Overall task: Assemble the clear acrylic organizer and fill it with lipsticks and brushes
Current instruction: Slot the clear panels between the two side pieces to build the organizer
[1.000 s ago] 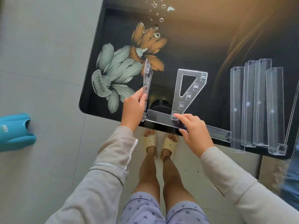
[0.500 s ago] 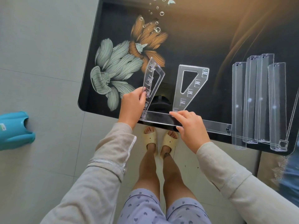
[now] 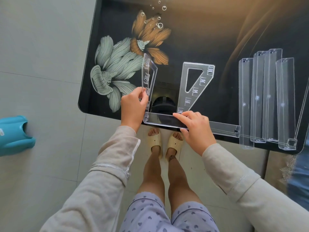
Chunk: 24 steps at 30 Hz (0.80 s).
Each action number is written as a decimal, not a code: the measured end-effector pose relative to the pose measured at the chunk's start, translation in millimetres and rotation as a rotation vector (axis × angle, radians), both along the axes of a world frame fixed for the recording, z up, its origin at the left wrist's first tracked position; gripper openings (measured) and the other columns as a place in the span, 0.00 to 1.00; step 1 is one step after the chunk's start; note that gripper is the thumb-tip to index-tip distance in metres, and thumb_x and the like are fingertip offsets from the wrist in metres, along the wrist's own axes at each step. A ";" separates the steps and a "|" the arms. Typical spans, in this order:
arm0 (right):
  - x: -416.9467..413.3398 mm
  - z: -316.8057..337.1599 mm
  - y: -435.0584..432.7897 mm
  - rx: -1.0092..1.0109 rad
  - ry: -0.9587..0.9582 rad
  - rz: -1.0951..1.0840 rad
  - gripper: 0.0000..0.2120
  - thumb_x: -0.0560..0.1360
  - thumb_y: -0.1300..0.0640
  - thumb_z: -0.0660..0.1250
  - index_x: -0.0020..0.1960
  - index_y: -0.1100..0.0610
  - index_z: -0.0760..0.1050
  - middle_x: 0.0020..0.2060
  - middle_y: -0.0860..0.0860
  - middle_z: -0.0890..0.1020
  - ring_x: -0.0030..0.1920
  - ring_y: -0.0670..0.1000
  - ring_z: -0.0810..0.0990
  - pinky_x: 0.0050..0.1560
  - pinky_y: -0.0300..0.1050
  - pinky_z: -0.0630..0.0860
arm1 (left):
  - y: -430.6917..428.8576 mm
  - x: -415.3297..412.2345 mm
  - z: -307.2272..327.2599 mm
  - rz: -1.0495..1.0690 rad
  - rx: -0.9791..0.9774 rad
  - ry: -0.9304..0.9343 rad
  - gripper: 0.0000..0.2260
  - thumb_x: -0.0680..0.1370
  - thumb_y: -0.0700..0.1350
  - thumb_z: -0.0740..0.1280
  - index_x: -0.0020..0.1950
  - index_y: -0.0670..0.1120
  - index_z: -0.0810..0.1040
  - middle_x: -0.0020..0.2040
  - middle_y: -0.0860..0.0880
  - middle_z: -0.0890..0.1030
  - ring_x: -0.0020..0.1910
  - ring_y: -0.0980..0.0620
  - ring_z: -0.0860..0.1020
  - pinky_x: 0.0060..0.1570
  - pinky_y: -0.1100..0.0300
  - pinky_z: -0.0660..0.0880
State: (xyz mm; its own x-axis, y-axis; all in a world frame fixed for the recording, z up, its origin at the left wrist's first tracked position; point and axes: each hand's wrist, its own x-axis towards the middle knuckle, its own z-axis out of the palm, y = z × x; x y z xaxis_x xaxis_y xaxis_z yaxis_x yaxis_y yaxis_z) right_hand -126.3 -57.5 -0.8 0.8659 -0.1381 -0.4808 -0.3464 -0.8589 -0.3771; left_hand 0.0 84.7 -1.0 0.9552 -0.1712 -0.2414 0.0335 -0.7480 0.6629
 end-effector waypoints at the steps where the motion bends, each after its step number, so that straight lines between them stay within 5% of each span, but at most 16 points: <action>1: -0.7 -0.5 0.4 -0.003 -0.004 -0.003 0.23 0.76 0.58 0.63 0.70 0.48 0.65 0.62 0.50 0.74 0.62 0.53 0.70 0.65 0.48 0.63 | 0.3 -0.3 0.2 0.001 0.007 -0.006 0.10 0.77 0.40 0.61 0.52 0.39 0.81 0.43 0.41 0.84 0.38 0.52 0.77 0.44 0.62 0.75; 17: -2.6 -13.8 -0.8 -0.051 -0.042 0.034 0.25 0.75 0.61 0.65 0.70 0.50 0.65 0.60 0.53 0.77 0.59 0.55 0.72 0.60 0.48 0.69 | -0.9 -1.1 -0.2 -0.032 0.002 -0.014 0.10 0.78 0.41 0.62 0.51 0.39 0.81 0.41 0.42 0.84 0.37 0.54 0.76 0.40 0.68 0.71; 24: -2.0 -15.2 2.6 -0.084 -0.064 0.063 0.26 0.74 0.65 0.65 0.70 0.53 0.65 0.59 0.56 0.77 0.58 0.58 0.74 0.58 0.51 0.71 | 9.3 -16.0 -5.9 -0.094 0.040 0.074 0.09 0.77 0.43 0.64 0.51 0.41 0.81 0.40 0.44 0.84 0.38 0.50 0.79 0.46 0.58 0.77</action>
State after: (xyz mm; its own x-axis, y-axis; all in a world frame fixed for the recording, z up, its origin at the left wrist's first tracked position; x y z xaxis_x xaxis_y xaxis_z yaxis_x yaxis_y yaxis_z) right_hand -128.3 -54.9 -16.0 0.9027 -0.1202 -0.4132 -0.2686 -0.9076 -0.3226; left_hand -16.0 94.0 -7.0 0.9146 -0.2480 -0.3194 0.0099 -0.7760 0.6307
